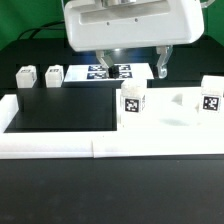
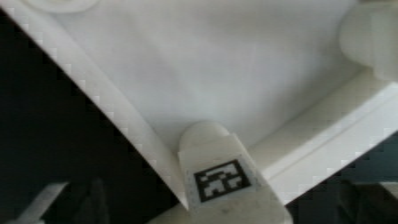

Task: Assemble square table

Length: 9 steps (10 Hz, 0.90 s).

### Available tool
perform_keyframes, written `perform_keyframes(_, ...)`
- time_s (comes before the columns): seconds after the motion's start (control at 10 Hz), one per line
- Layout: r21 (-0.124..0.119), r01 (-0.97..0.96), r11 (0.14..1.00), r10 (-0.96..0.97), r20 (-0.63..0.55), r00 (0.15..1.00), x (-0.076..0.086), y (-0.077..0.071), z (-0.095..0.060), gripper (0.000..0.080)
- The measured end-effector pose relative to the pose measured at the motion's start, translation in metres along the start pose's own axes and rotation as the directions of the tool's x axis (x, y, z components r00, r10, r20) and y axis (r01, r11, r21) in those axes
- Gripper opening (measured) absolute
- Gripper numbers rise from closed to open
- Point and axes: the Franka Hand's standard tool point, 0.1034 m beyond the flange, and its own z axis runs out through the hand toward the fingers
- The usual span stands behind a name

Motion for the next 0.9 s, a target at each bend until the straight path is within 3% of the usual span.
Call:
perform_keyframes(0.5, -0.03, 0.27, 0.962, -0.27, 0.0, 0.963, 0.002, 0.007, 0.002, 0.0648)
perform_keyframes(0.7, -0.083, 0.341, 0.936, -0.342, 0.007, 0.94, -0.009, 0.017, 0.024, 0.0648)
perform_keyframes(0.9, -0.108, 0.334, 0.936, -0.334, 0.016, 0.942, -0.012, 0.037, 0.047, 0.0648)
